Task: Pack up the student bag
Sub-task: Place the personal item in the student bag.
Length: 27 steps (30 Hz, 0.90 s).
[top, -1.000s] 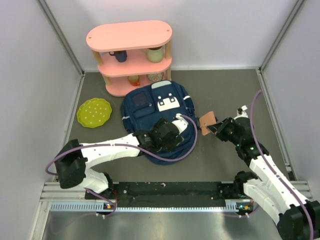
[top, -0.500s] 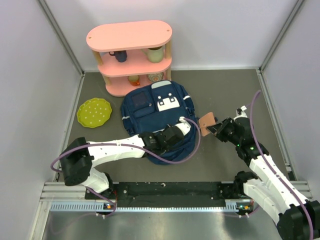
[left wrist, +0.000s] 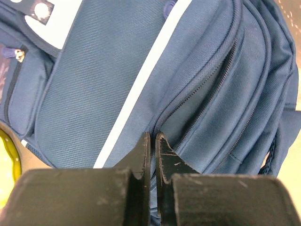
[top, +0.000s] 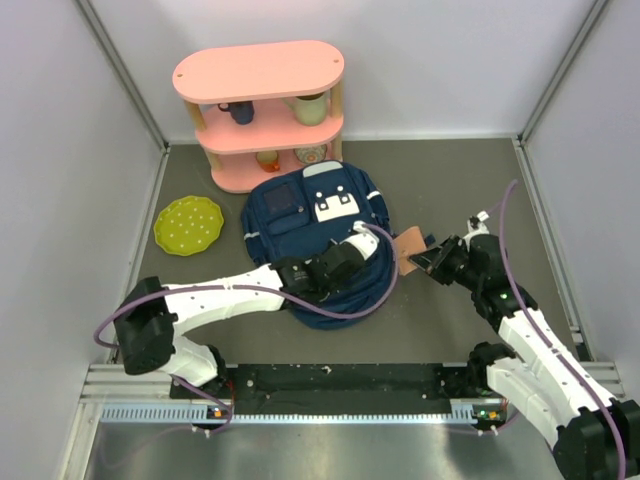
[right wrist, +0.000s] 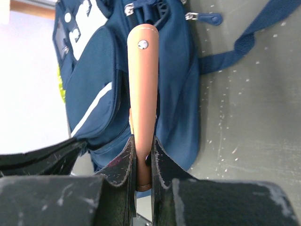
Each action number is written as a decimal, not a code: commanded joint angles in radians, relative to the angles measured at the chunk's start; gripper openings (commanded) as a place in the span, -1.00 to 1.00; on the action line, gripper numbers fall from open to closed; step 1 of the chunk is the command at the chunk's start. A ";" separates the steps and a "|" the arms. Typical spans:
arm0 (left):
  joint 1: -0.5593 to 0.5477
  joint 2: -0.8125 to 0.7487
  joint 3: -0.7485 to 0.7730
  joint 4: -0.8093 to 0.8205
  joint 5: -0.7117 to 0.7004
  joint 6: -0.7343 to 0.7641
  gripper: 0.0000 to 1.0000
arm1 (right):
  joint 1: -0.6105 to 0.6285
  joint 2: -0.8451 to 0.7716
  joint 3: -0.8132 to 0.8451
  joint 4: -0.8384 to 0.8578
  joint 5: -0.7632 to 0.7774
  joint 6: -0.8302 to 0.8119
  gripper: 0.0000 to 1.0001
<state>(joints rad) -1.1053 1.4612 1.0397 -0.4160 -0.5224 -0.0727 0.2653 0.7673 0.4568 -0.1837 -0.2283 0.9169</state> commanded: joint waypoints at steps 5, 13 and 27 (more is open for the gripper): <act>0.073 -0.100 0.125 -0.018 -0.074 -0.127 -1.00 | -0.008 -0.008 -0.033 0.176 -0.255 0.037 -1.00; 0.145 -0.162 0.172 -0.024 -0.030 -0.193 -1.00 | -0.003 0.072 -0.010 0.306 -0.488 0.033 -1.00; 0.145 -0.160 0.224 0.002 0.036 -0.173 -1.00 | 0.210 0.397 0.157 0.491 -0.543 0.086 -1.00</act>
<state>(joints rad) -0.9653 1.3434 1.1904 -0.4946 -0.4763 -0.2325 0.4068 1.1015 0.5060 0.2081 -0.7586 0.9951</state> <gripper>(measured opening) 0.022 0.070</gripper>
